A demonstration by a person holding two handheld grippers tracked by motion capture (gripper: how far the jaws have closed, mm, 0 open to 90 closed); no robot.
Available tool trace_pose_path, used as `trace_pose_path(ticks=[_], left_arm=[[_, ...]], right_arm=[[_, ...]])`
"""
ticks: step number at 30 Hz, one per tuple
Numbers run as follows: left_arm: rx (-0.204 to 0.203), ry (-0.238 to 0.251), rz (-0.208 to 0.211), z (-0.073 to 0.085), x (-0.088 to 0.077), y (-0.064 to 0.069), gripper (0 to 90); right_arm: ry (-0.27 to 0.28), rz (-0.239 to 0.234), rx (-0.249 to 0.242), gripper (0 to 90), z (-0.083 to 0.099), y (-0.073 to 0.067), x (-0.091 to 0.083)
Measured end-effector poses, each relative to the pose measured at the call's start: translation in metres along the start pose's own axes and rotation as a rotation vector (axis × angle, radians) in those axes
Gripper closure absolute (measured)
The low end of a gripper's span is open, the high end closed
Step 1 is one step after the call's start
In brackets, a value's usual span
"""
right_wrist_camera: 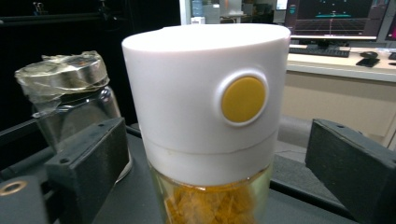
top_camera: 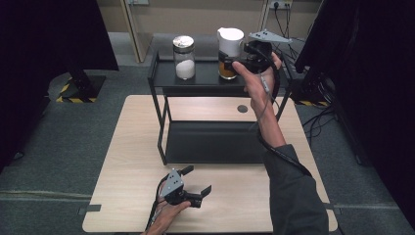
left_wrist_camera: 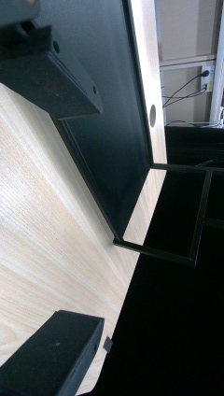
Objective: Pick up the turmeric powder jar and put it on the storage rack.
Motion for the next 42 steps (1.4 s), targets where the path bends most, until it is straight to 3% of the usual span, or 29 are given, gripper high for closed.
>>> trace_pose_path(ticks=[3,31,42], left_arm=[[-0.002,0.0,0.0,0.0,0.0,0.0,0.5],[-0.008,-0.001,0.0,0.0,0.0,-0.001,0.5],[-0.014,-0.004,0.0,0.0,0.0,-0.002,0.5]], right_arm=[[0.0,-0.004,0.001,0.8,0.001,0.0,-0.003],[0.05,-0.104,-0.04,0.5,0.02,-0.004,-0.049],[0.071,-0.156,-0.037,0.5,0.037,-0.005,-0.068]])
Point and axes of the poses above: each handheld gripper's, and its own axes: x roughly forward along the jaws, z roughly out of its underside, y roughly to its right, the point moved 5 cm from there along x, roughly forward along the jaws, and after that the axes turned 4 degrees about -z, right-handed, at the moved point
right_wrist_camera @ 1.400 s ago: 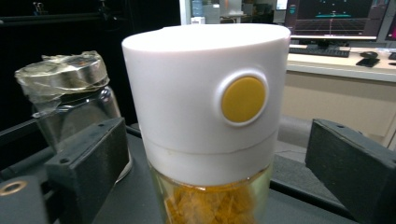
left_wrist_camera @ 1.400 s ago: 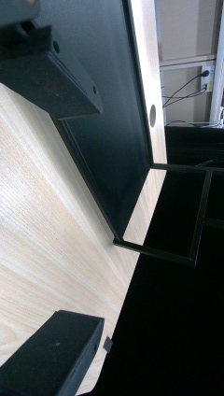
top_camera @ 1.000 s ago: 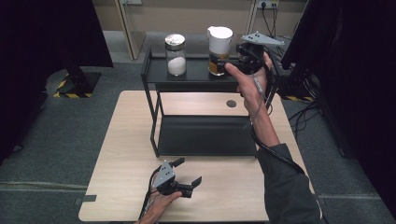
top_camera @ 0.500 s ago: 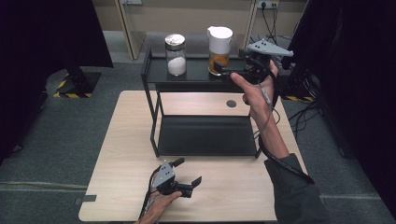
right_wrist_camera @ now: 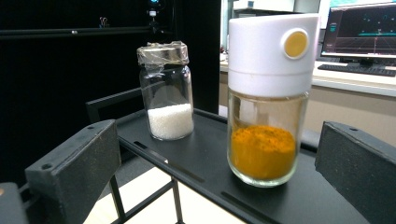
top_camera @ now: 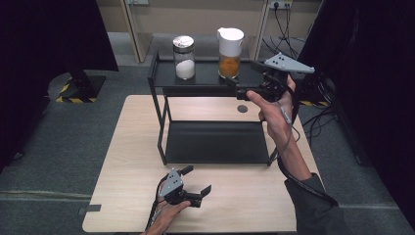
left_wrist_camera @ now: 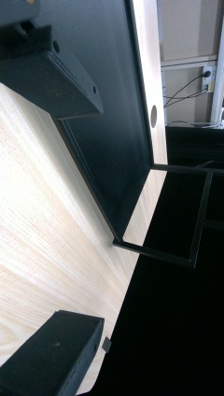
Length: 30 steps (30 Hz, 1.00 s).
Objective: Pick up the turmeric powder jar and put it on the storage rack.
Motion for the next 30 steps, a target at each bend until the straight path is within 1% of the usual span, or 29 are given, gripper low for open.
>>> trace_pose_path(ticks=[4,9,13,14,16,17,21,25,28,30], left_arm=[[-0.003,0.001,0.0,0.0,0.0,0.0,0.5],[-0.003,0.001,0.0,0.0,0.0,0.0,0.5],[-0.009,-0.002,0.0,0.0,0.0,-0.001,0.5],[-0.016,-0.001,0.002,0.0,0.0,-0.001,0.5],[-0.016,-0.002,0.002,0.0,0.0,-0.001,0.4],[-0.015,-0.002,0.0,0.001,0.0,-0.001,0.4],[-0.012,-0.002,0.0,0.0,0.0,-0.001,0.4],[-0.013,0.001,-0.002,0.0,0.0,-0.001,0.4],[-0.012,0.002,-0.004,0.0,0.0,-0.001,0.4],[-0.009,0.002,-0.005,0.0,0.0,-0.001,0.3]], right_arm=[[0.002,-0.003,-0.007,0.5,0.006,0.0,-0.007],[0.002,-0.019,-0.015,0.5,0.015,-0.002,-0.015],[0.001,-0.058,-0.002,0.5,0.022,-0.002,-0.018],[0.001,-0.064,-0.002,0.5,0.023,-0.003,-0.019],[0.003,-0.067,-0.005,0.5,0.024,-0.004,-0.02],[0.008,-0.076,-0.005,0.5,0.027,-0.005,-0.022],[0.013,-0.079,-0.019,0.5,0.033,-0.009,-0.026],[0.014,-0.094,-0.012,0.5,0.043,-0.01,-0.03],[0.016,-0.086,-0.025,0.5,0.051,-0.012,-0.034],[0.023,-0.093,-0.014,0.5,0.057,-0.011,-0.035]])
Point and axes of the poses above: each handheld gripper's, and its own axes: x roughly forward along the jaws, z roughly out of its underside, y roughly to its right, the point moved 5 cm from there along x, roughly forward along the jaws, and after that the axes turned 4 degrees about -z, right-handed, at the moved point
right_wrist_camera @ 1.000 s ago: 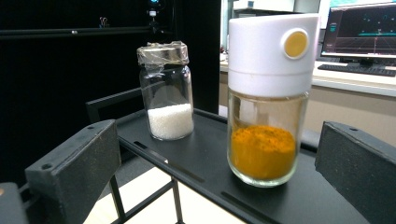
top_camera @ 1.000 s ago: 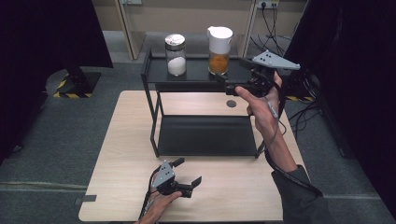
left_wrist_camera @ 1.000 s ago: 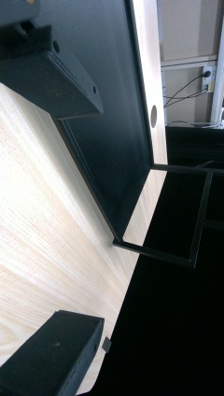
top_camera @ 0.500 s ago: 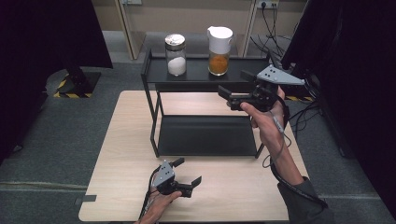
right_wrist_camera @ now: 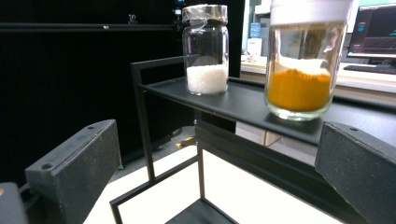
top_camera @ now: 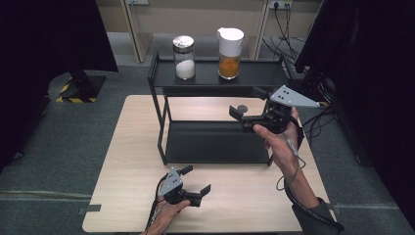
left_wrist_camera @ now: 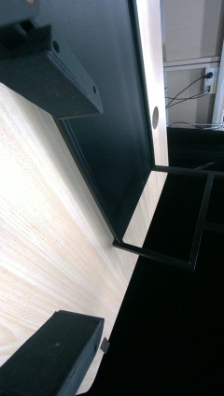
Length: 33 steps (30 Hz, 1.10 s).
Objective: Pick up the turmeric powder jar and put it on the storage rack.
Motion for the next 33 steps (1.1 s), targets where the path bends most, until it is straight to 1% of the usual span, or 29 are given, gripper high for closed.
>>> trace_pose_path(ticks=[3,4,5,7,9,14,16,19,22,25,27,28,30,33], left_arm=[[0.001,-0.002,0.0,0.0,0.0,0.0,0.3],[0.001,-0.002,0.0,0.0,0.0,0.0,0.3],[0.0,-0.002,-0.001,0.0,0.0,0.0,0.3],[0.0,0.0,-0.002,0.0,0.0,0.0,0.3],[0.001,0.001,-0.004,0.0,0.0,0.0,0.3],[0.002,0.002,-0.007,0.0,0.0,0.0,0.3],[-0.001,0.001,-0.008,0.0,0.0,0.0,0.3],[0.0,0.0,-0.008,0.0,0.0,-0.001,0.3],[0.0,0.003,-0.014,-0.001,-0.001,-0.001,0.3],[0.0,0.003,-0.016,-0.001,-0.001,-0.001,0.3],[0.001,0.003,-0.015,-0.001,-0.001,-0.001,0.3],[0.001,0.001,-0.014,0.0,-0.001,-0.001,0.3],[0.0,0.002,-0.015,-0.001,-0.001,-0.001,0.3],[0.002,0.003,-0.016,-0.001,-0.001,-0.001,0.4]], right_arm=[[0.004,-0.008,0.01,0.5,0.008,0.001,-0.003],[0.004,-0.008,0.01,0.5,0.008,0.001,-0.003],[0.006,-0.027,0.028,0.5,0.014,0.003,-0.005],[-0.005,-0.026,0.027,0.5,0.019,0.003,-0.006],[-0.004,-0.035,0.033,0.5,0.023,0.003,-0.008],[-0.006,-0.036,0.038,0.5,0.033,0.002,-0.012],[-0.01,-0.034,0.035,0.5,0.037,0.001,-0.013],[-0.008,-0.047,0.044,0.5,0.044,-0.002,-0.015],[-0.01,-0.057,0.038,0.5,0.05,-0.006,-0.016],[-0.004,-0.065,0.047,0.5,0.057,-0.01,-0.019],[-0.006,-0.065,0.041,0.5,0.059,-0.012,-0.02],[-0.007,-0.059,0.028,0.5,0.065,-0.015,-0.022],[-0.014,-0.06,0.027,0.5,0.072,-0.017,-0.024],[-0.015,-0.062,0.041,0.5,0.084,-0.019,-0.029]])
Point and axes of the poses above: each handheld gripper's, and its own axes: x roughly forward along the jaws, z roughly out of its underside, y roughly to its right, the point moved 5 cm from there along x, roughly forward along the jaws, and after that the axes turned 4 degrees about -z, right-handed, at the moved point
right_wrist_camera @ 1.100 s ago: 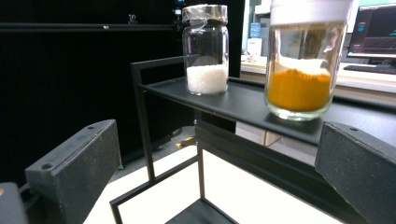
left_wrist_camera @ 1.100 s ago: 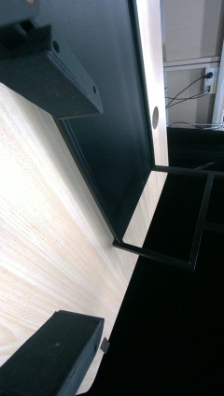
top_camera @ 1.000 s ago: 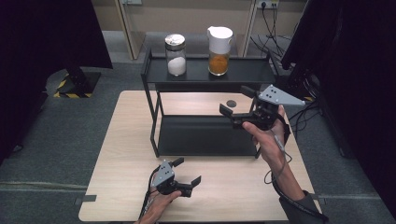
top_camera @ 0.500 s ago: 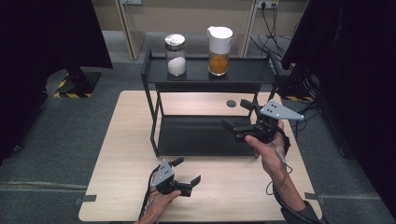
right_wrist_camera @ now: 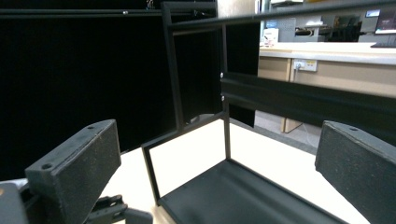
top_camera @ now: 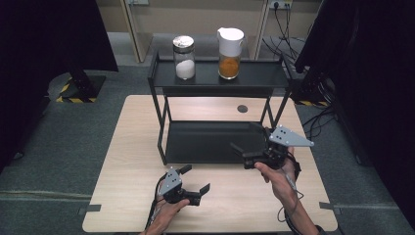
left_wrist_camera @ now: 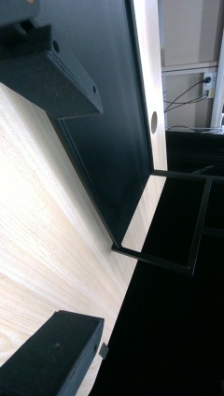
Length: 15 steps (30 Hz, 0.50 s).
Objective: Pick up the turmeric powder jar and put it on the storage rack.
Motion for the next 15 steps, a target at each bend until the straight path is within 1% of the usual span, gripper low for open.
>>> trace_pose_path(ticks=[4,6,12,15], left_arm=[[0.004,-0.001,0.002,0.0,0.0,0.001,0.3],[0.007,-0.002,0.002,0.0,0.0,0.001,0.3],[0.008,0.004,-0.005,0.0,-0.001,0.001,0.3],[0.007,0.002,-0.005,0.0,0.0,0.001,0.3]], right_arm=[[-0.006,0.012,-0.006,0.5,0.015,-0.003,-0.005],[-0.017,0.008,0.005,0.5,0.021,-0.004,-0.006],[-0.024,0.007,0.018,0.5,0.035,-0.004,-0.008],[-0.034,0.003,0.035,0.5,0.044,-0.004,-0.008]])
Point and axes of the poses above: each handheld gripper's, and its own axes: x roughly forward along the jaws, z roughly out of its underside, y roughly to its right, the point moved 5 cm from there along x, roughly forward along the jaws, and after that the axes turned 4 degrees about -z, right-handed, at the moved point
